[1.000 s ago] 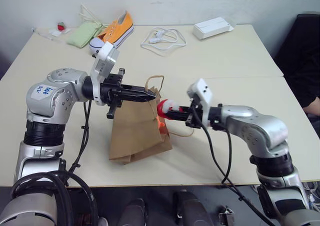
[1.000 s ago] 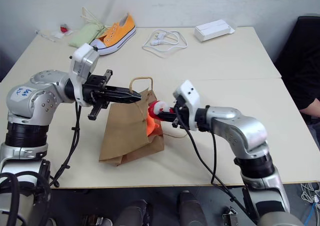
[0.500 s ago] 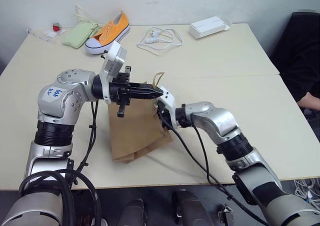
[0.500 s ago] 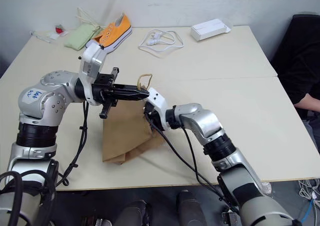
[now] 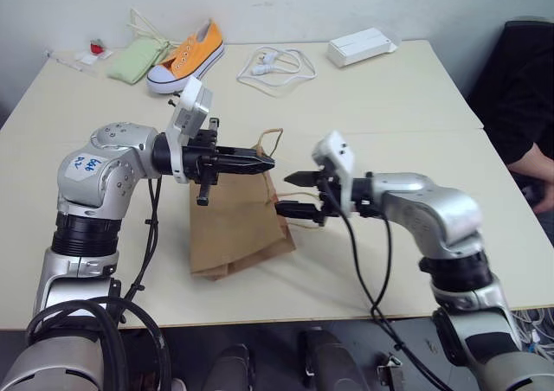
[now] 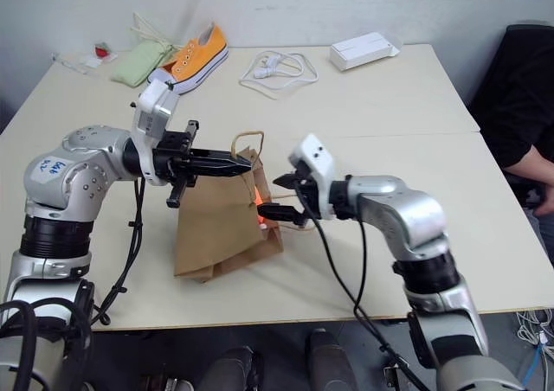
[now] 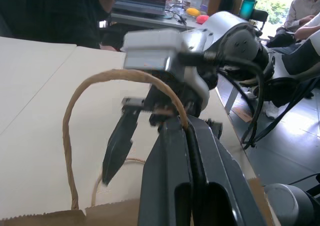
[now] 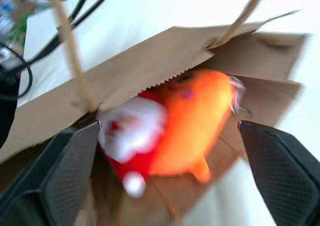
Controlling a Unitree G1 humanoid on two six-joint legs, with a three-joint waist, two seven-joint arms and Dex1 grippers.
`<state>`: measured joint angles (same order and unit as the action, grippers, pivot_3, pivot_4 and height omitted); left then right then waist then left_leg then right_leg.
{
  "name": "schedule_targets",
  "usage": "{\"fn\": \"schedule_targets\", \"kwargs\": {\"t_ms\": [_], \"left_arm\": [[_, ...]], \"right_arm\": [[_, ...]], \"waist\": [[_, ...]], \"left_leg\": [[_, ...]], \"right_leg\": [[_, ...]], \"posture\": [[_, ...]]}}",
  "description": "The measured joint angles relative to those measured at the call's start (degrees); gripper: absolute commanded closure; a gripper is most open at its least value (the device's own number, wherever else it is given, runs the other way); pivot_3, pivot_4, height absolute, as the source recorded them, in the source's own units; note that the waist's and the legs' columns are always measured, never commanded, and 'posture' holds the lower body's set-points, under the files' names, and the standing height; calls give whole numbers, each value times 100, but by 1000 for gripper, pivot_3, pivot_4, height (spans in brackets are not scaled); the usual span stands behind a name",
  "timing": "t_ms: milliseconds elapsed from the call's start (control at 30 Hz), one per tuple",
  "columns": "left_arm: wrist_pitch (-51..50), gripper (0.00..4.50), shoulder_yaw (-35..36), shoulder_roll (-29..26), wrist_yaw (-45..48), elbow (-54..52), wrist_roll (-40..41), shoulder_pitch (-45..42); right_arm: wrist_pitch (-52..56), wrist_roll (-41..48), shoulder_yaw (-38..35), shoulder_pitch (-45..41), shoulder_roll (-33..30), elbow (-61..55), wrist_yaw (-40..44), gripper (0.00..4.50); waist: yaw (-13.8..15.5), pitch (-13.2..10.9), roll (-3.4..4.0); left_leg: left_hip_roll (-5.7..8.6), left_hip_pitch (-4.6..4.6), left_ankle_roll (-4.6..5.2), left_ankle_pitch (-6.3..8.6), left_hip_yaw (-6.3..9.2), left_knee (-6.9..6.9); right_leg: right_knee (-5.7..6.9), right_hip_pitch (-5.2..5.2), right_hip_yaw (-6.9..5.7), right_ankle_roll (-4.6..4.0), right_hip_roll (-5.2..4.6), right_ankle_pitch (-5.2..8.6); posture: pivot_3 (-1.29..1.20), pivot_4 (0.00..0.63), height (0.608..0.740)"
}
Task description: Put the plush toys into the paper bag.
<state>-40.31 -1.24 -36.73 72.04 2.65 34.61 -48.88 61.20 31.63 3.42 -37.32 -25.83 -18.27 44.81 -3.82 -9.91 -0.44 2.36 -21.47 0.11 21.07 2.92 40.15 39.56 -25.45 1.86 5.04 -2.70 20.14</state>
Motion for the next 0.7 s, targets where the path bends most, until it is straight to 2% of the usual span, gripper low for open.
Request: {"fn": "schedule_targets", "kwargs": {"t_ms": [133,233,267,400,567,700], "left_arm": [[52,4500,-4,28,13,37,-9,-6],[118,4500,-7,38,55,46,-14,-6],[135,4500,-7,38,66,48,-17,-6],[172,4500,-15,53,89,80,-44,-11],[204,4500,-37,66,103,256,-101,-43],[234,4500,-46,67,107,271,-129,-148]], "right_arm": [[1110,452,-1086,797,-36,-921,-729,25],[2369,644,-2509,1368,739,-1311,-1399,25],[2636,649,-2753,1496,974,-1339,-1569,25],[3029,560,-2895,1975,1765,-1396,-2081,25],[2978,537,-2894,1967,2194,-1412,-2376,25],[2705,500,-2955,1592,2665,-801,-2581,25]], "waist": [[81,0,-1],[150,2,-3],[151,2,-3],[145,2,-2],[86,7,-10],[1,9,-12]], "left_leg": [[1,0,0,0,-6,0],[1,0,1,0,-10,-1],[1,1,1,0,-13,-1],[3,3,1,0,-16,-4],[3,17,1,0,-17,-7],[1,29,-6,-3,-19,-9]], "right_leg": [[0,0,7,0,0,0],[7,2,13,0,1,0],[11,1,16,0,1,0],[16,-4,21,0,3,0],[9,1,21,0,4,0],[17,1,24,-3,8,-1]], "posture": [[0,150,740],[0,150,740],[0,150,740],[0,150,740],[0,150,740],[0,150,740]]}}
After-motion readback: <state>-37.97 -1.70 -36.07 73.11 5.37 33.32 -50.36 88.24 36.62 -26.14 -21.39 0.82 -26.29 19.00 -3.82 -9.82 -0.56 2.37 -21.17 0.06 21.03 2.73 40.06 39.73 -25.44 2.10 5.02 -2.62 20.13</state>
